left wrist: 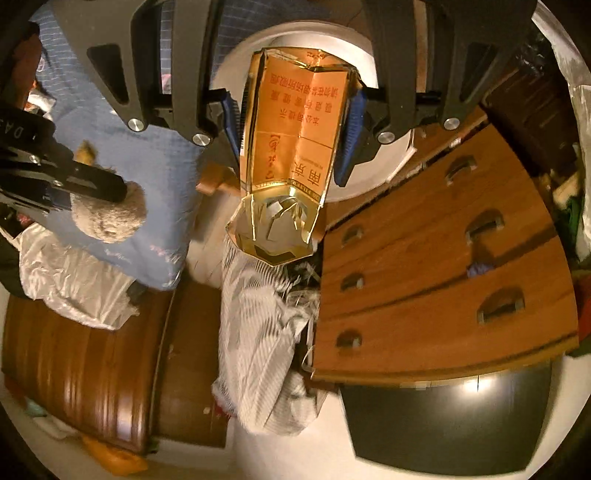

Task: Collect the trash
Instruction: 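Carry the gold box and knitted ball in both tools over the bucket, then open both tools to drop the box and ball into the bucket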

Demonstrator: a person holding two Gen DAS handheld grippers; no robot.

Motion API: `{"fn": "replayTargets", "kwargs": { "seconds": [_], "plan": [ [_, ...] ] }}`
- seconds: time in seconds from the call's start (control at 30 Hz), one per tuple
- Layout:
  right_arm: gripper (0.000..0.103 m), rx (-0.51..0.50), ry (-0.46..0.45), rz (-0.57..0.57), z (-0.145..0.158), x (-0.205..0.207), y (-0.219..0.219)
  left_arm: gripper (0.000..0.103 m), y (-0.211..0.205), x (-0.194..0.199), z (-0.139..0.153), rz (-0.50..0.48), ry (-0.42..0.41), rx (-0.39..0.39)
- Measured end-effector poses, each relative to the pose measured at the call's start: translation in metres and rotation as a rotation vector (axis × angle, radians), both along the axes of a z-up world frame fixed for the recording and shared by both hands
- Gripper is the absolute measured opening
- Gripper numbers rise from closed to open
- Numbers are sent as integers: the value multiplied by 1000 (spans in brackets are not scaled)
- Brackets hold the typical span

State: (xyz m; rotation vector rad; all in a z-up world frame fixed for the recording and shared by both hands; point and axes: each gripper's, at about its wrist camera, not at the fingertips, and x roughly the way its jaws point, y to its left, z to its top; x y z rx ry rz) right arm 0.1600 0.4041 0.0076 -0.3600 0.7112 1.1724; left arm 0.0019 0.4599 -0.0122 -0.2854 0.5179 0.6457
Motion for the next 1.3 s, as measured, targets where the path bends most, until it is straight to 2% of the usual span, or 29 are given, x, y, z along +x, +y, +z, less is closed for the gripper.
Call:
{"fn": "replayTargets", "kwargs": {
  "seconds": [0.13, 0.33, 0.57, 1.3],
  "plan": [
    [40, -78, 51, 32, -31, 6, 49, 43, 29, 8, -23, 7, 50, -62],
    [40, -130, 95, 48, -59, 11, 81, 43, 52, 14, -48, 20, 101, -108],
    [40, -139, 99, 52, -71, 15, 85, 43, 67, 13, -55, 30, 108, -120],
    [40, -135, 104, 59, -72, 22, 74, 43, 73, 18, -55, 34, 111, -121]
  ]
}}
